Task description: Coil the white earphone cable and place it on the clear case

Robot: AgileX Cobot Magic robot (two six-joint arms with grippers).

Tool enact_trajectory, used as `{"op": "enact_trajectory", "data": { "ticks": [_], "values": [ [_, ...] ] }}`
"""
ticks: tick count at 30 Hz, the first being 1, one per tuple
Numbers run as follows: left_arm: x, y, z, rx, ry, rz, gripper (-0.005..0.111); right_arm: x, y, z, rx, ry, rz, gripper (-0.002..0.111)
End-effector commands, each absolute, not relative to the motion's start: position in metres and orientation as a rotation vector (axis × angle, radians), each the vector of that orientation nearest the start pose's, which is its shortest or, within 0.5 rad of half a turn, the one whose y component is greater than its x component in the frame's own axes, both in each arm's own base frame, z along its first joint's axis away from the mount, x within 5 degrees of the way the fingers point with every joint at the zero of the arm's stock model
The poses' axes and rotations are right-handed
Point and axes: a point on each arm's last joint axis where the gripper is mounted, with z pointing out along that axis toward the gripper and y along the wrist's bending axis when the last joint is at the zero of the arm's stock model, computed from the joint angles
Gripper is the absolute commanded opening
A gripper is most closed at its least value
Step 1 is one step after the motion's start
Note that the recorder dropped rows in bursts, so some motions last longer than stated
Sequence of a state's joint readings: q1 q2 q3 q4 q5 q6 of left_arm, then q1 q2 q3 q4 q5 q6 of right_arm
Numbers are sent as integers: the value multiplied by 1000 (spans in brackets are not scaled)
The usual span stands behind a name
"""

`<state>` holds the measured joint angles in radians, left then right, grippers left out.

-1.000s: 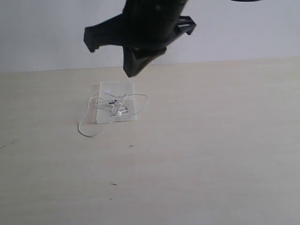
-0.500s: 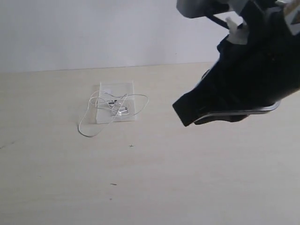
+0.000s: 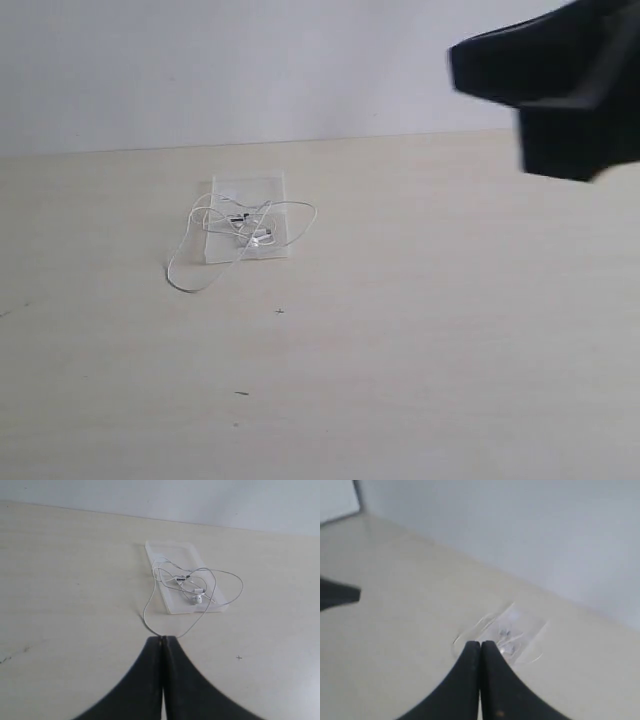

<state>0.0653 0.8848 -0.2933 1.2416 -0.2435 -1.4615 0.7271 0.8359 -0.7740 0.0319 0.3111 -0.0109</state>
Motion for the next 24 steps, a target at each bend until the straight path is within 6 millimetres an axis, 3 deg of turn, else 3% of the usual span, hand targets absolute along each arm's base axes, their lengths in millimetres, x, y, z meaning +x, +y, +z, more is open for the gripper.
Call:
{"op": "enact_trajectory", "data": {
  "ticks": [1,6,11,18,24],
  "values": [
    [162,-10,227,-149,1991,-341,0,114,75,322,-487,1609,437,0],
    [162,-10,227,-149,1991,-341,0,91,38,272,-321,1606,305,0],
    [162,-10,227,-149,1991,-341,0,73,19,237,-200,1584,198,0],
    [162,-10,227,-149,1991,-341,0,63,15,200,-190,1653,180,0],
    [162,-10,227,-149,1991,-341,0,54,13,192,-194,1707,185,0]
  ]
}}
